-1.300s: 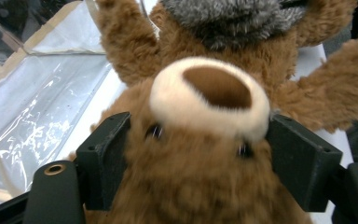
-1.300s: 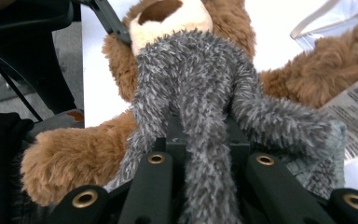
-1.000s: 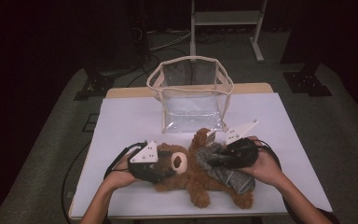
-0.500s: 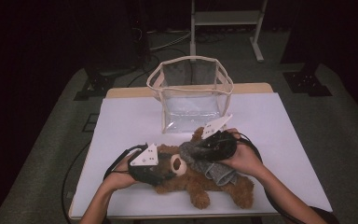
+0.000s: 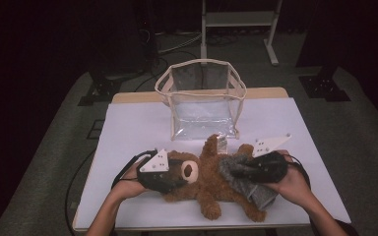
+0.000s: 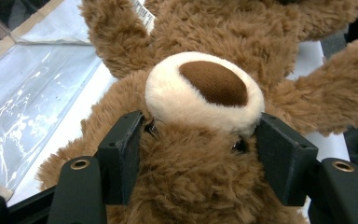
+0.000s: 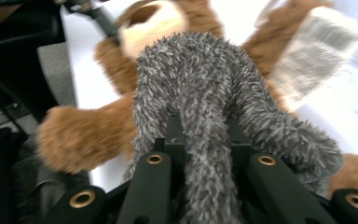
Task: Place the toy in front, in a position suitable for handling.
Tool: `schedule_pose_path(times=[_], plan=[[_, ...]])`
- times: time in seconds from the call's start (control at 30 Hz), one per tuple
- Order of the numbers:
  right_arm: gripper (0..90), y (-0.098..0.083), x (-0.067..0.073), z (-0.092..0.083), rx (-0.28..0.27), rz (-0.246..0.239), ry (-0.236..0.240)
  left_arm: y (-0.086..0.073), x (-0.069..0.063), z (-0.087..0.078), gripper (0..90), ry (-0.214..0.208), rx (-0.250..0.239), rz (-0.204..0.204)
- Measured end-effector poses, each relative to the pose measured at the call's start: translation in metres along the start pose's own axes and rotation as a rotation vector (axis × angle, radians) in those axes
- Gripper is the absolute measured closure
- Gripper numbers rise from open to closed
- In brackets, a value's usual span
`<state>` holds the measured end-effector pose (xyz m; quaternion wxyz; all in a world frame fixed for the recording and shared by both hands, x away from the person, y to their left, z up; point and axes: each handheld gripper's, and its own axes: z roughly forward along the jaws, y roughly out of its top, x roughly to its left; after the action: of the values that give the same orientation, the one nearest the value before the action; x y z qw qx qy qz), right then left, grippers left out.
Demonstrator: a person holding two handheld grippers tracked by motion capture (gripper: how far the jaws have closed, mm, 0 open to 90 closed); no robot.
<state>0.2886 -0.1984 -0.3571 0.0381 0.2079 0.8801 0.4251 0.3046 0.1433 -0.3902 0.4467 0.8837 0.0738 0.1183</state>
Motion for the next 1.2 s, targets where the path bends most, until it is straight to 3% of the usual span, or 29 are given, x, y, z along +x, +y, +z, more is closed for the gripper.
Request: schedule_pose_path(times=[0.1, 0.13, 0.17, 0.23, 0.3, 0.33, 0.43, 0.47, 0.5, 0.53, 0.7, 0.73, 0.83, 0.93, 0.97, 1.0, 1.03, 1.1, 1.2], plan=[[75.9, 0.000, 0.010, 0.004, 0.000, -0.005, 0.042, 0.001, 0.001, 0.001, 36.1, 0.012, 0.001, -0.031], [75.8, 0.001, 0.021, 0.010, 0.027, -0.035, 0.053, 0.002, 0.003, 0.002, 36.1, 0.027, -0.005, -0.065], [75.8, 0.001, 0.026, 0.012, 0.049, -0.062, 0.024, 0.002, 0.004, 0.002, 36.1, 0.031, -0.006, -0.073], [75.8, 0.000, 0.027, 0.013, 0.056, -0.075, 0.010, 0.001, 0.004, 0.002, 36.0, 0.035, -0.012, -0.083], [76.2, -0.005, 0.024, 0.012, 0.053, -0.061, -0.012, 0.002, 0.005, 0.002, 36.0, 0.043, -0.015, -0.098], [76.4, -0.010, 0.015, 0.010, 0.055, -0.050, -0.037, 0.004, 0.006, 0.002, 35.8, 0.039, -0.019, -0.109], [76.8, -0.015, 0.002, 0.008, 0.041, -0.015, -0.028, 0.007, 0.005, 0.003, 35.5, 0.025, -0.016, -0.106], [76.9, -0.018, -0.010, 0.005, 0.026, 0.010, -0.029, 0.009, 0.003, 0.003, 35.4, 0.009, -0.004, -0.109], [76.9, -0.018, -0.010, 0.005, 0.026, 0.010, -0.029, 0.009, 0.003, 0.003, 35.3, 0.009, -0.004, -0.109], [77.0, -0.020, -0.019, 0.003, 0.020, 0.025, -0.048, 0.009, 0.002, 0.005, 35.4, 0.005, 0.002, -0.106], [77.1, -0.019, -0.021, -0.002, 0.015, 0.059, -0.030, 0.010, 0.002, 0.007, 35.8, 0.006, 0.007, -0.107], [77.1, -0.010, -0.016, -0.004, -0.010, 0.053, -0.009, 0.009, 0.004, 0.008, 35.8, -0.003, 0.010, -0.110], [77.0, 0.014, -0.005, 0.001, -0.013, 0.005, 0.031, 0.010, 0.004, 0.009, 35.8, -0.002, 0.011, -0.105], [76.9, 0.036, 0.006, 0.020, 0.016, -0.054, 0.073, 0.010, 0.002, 0.009, 35.8, 0.002, 0.007, -0.109], [76.9, 0.036, 0.006, 0.020, 0.016, -0.054, 0.073, 0.010, 0.002, 0.009, 35.8, 0.002, 0.007, -0.109], [76.9, 0.044, 0.013, 0.038, 0.054, -0.105, 0.096, 0.009, 0.004, 0.007, 35.7, 0.008, 0.010, -0.117], [76.9, 0.044, 0.013, 0.038, 0.054, -0.105, 0.096, 0.009, 0.004, 0.007, 35.7, 0.008, 0.010, -0.117], [76.9, 0.040, 0.023, 0.058, 0.104, -0.126, 0.132, 0.007, 0.008, 0.006, 35.7, 0.016, 0.009, -0.148], [76.9, 0.025, 0.032, 0.069, 0.156, -0.155, 0.128, 0.006, 0.010, 0.006, 35.7, 0.012, 0.006, -0.160]])
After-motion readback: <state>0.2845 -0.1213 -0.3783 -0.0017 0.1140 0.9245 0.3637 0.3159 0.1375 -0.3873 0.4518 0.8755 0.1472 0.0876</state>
